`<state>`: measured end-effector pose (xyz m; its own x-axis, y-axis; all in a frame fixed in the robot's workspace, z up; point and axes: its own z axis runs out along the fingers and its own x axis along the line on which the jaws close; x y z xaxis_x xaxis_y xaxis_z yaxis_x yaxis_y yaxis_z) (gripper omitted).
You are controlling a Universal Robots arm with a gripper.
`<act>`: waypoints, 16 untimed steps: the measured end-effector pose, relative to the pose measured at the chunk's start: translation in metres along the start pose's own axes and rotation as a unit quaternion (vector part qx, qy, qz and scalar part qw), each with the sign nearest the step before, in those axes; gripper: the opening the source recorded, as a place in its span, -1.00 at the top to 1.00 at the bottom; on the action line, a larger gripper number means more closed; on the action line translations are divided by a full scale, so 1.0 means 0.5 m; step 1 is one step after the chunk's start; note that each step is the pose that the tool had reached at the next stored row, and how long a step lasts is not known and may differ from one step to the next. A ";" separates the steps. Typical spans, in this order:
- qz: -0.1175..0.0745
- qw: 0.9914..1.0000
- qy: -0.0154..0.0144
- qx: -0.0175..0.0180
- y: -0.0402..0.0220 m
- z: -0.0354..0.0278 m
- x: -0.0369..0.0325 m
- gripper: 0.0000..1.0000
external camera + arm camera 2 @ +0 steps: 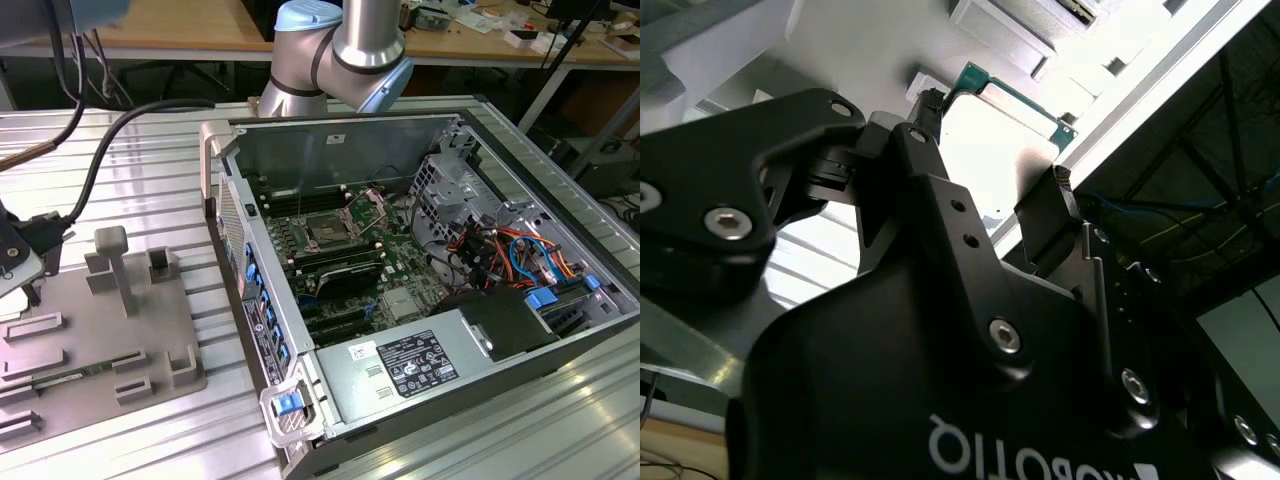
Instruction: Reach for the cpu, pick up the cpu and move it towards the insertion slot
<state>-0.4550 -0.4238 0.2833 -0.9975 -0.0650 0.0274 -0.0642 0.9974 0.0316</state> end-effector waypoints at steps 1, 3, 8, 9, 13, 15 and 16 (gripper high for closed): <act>0.000 1.000 0.000 0.000 0.000 -0.002 0.000 -0.09; 0.000 1.000 0.000 0.000 0.000 -0.005 0.000 -0.09; 0.000 1.000 0.000 0.000 0.000 -0.008 0.000 -0.09; 0.000 1.000 0.000 0.000 0.000 -0.009 0.000 -0.09; 0.000 1.000 0.000 0.000 0.000 -0.011 0.000 -0.09; 0.000 1.000 0.000 0.000 0.000 -0.011 0.000 -0.09; 0.000 1.000 0.001 0.000 0.000 -0.012 0.000 -0.09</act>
<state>-0.4550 -0.4238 0.2892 -0.9975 -0.0650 0.0284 -0.0641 0.9974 0.0321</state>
